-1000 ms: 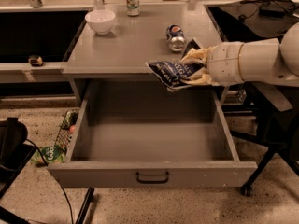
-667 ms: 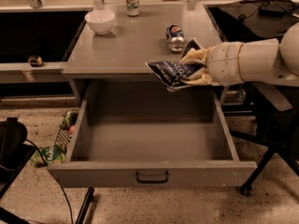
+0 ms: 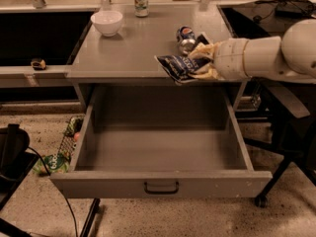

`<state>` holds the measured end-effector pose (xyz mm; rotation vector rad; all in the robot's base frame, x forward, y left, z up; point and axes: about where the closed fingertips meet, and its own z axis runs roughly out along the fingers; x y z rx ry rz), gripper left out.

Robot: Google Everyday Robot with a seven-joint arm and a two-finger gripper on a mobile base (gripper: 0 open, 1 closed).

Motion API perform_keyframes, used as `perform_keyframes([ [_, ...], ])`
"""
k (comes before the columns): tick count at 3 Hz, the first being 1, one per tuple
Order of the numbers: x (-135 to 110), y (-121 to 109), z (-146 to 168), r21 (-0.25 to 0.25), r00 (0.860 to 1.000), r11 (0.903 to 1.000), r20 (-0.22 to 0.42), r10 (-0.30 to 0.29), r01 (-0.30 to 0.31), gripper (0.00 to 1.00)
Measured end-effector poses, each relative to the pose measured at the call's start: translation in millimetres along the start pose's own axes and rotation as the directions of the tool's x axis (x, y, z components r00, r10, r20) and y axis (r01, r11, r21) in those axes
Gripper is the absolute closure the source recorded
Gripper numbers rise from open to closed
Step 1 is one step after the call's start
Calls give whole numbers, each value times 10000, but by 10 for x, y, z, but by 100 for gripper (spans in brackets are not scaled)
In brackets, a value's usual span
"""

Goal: Pick blue chip bag from top drawer and place on counter

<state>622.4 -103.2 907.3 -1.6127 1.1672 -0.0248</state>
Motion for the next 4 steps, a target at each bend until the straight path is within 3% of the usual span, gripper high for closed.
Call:
perform_keyframes([
  [2,435,-499,387,689,9999,9975,64,-154,149,100],
  [3,617,-639,574,859,10000,9963,39,89,-92,100],
  [4,761,-765,721,946,9993,9948,-2,371,-369,81],
])
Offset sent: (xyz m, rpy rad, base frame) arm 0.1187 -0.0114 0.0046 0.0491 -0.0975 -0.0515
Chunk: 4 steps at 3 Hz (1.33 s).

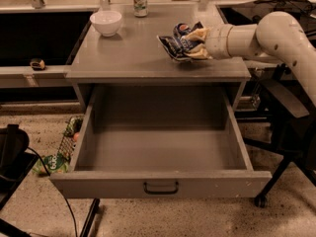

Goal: Pick blue chip bag from top drawer and place on counter

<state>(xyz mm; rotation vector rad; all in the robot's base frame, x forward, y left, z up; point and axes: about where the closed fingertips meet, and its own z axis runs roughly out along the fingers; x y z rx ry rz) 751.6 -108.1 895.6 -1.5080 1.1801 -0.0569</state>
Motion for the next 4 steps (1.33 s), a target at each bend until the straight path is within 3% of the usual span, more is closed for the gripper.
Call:
perform_keyframes([
  [3,165,-218,211,175,9994,9993,-66,329,-327,11],
  [4,165,-219,210,177,9994,9993,-65,329,-328,0],
])
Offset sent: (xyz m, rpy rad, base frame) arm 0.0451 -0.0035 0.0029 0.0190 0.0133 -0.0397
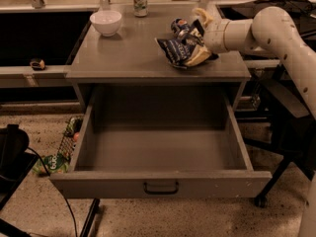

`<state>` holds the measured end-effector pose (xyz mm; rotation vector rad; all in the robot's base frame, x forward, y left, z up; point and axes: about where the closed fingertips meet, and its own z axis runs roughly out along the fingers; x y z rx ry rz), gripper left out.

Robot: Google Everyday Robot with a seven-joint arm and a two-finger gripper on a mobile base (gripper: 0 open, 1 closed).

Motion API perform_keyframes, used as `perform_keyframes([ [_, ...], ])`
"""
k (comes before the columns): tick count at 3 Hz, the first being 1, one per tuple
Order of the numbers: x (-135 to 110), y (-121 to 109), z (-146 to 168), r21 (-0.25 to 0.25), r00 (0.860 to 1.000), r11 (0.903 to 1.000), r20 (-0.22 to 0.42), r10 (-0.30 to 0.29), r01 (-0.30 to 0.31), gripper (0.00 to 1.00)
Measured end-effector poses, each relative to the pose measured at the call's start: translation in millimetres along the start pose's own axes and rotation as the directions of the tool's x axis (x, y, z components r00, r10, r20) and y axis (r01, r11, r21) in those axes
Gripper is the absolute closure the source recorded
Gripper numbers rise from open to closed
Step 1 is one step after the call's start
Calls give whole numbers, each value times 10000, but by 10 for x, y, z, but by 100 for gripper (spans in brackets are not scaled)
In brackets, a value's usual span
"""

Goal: Pick blue chip bag from top drawer and place on counter

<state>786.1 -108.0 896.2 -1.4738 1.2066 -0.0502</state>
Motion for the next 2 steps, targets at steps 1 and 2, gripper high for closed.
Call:
perform_keyframes([
  [1,-44,-54,-274,381,9999,9993,93,47,-50,0],
  [2,-192,-154,-743,913,9998,9958,194,-87,69,0],
])
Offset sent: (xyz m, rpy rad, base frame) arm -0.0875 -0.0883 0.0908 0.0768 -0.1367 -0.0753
